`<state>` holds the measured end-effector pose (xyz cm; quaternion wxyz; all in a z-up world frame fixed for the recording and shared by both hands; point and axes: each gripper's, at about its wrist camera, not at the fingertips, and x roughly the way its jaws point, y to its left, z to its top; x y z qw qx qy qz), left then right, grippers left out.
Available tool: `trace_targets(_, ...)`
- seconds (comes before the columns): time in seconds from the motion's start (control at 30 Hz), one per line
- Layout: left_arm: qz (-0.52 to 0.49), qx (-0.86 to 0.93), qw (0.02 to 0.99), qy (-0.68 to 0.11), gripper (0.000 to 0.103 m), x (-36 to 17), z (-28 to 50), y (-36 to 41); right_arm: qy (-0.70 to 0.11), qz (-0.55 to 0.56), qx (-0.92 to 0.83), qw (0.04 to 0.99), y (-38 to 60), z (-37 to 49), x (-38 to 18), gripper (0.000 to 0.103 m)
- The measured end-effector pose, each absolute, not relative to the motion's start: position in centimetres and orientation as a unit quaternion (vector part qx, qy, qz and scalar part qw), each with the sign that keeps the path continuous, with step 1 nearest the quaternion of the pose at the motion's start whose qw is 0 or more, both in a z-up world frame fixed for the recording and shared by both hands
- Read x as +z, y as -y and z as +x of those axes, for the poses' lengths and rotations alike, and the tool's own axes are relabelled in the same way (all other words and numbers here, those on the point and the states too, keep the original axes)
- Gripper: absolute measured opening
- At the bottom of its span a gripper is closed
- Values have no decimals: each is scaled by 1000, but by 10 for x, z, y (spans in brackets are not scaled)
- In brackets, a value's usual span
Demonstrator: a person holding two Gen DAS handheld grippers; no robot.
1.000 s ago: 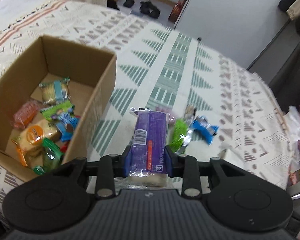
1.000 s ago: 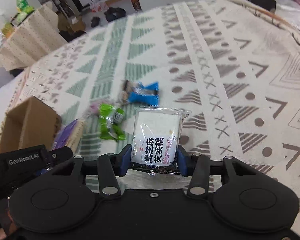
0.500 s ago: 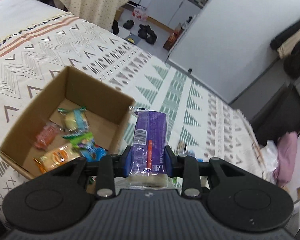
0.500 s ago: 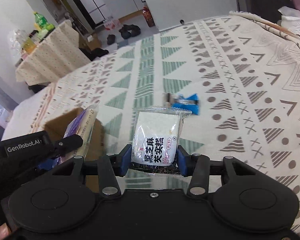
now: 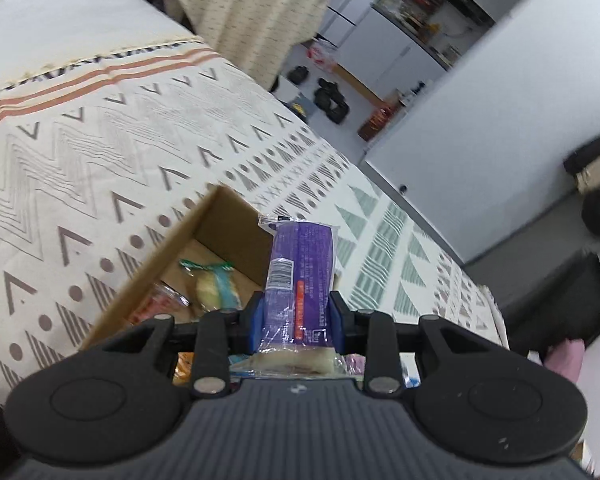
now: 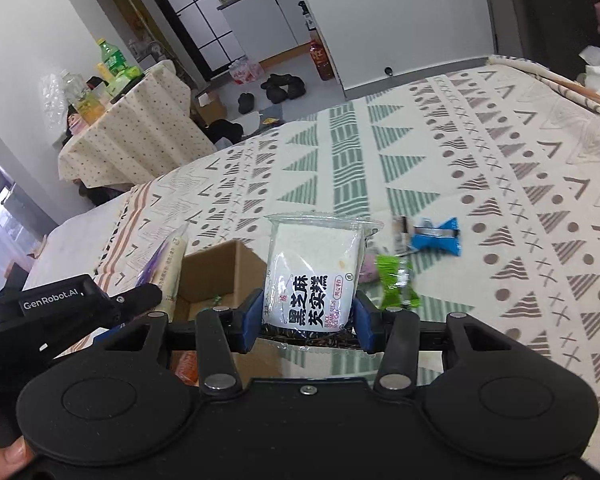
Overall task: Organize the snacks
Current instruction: 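Carry the purple bar and white packet into the box and open both grippers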
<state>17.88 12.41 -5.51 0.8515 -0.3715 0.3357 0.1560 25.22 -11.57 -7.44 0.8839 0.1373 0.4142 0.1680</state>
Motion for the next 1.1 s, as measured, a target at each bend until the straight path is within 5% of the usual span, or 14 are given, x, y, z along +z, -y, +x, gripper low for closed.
trace_targets(0.63, -415, 193, 812, -362, 39, -88, 190, -169, -436, 106, 226, 865, 22, 279, -85, 46)
trace_targets(1.1, -386, 208, 822, -363, 85, -81, 190, -154, -426, 123, 188, 876, 58, 274, -87, 69)
